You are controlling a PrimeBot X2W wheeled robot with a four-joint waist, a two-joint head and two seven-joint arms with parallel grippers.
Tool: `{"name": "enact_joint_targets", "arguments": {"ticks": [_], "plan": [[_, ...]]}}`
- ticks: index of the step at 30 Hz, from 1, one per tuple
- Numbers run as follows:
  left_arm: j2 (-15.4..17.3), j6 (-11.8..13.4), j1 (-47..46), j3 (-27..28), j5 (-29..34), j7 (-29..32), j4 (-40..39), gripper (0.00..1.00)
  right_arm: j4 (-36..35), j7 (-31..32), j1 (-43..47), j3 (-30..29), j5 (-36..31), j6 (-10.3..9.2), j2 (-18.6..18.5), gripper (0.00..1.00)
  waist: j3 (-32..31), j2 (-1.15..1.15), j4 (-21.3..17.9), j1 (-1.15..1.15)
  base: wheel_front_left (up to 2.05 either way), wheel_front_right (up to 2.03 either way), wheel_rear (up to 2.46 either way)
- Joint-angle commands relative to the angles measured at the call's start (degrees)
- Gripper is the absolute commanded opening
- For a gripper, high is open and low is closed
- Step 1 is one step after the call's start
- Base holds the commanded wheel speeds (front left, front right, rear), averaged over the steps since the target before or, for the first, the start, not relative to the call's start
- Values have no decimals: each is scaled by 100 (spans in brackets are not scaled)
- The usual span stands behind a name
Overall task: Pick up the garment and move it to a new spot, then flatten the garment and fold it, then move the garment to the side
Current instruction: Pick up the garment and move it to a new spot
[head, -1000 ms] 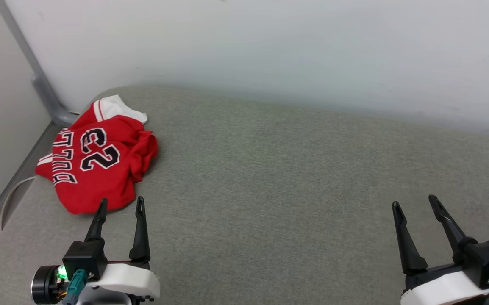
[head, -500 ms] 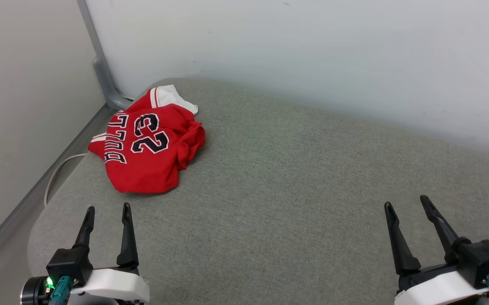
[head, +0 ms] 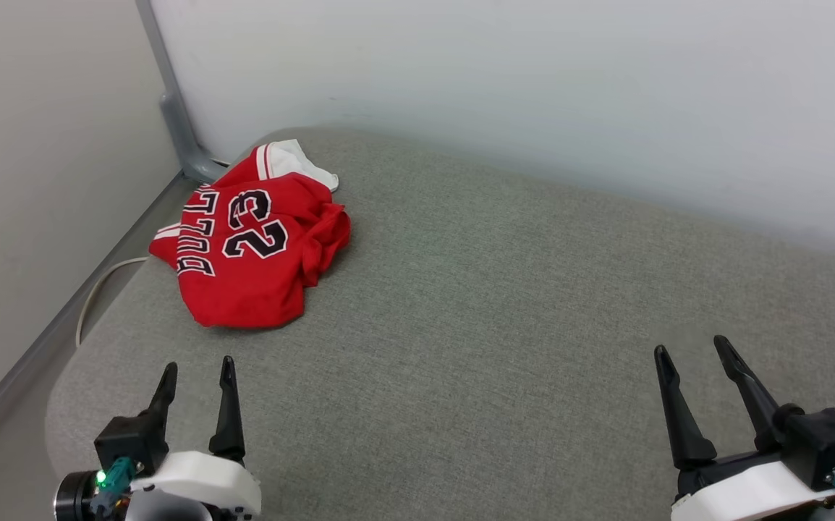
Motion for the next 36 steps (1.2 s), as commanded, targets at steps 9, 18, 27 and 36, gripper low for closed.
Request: {"name": "enact_joint_targets", "arguments": {"ticks": [9, 18, 27, 36], "plan": [[261, -36, -1633, 130, -338, 728, 808, 100, -224, 109, -343, -36, 168, -4, -300, 100, 901, 0, -651, 0, 0, 0, 0], [838, 29, -3036, 432, -674, 2100, 1371, 100, -417, -3, -814, -150, 449, -3, -683, 100, 1960, 0, -1305, 0, 0, 0, 0], [1685, 239, -3899, 814, -991, 4059, 1668, 100, -343, -269, -1276, -235, 736, -3, -996, 100, 2880, 0, -1839, 0, 0, 0, 0], [1760, 693, -3790, 1058, -1322, 5570, 1662, 100, -302, -449, -1568, -272, 938, -3, -1243, 100, 3479, 0, -1981, 0, 0, 0, 0]]}}
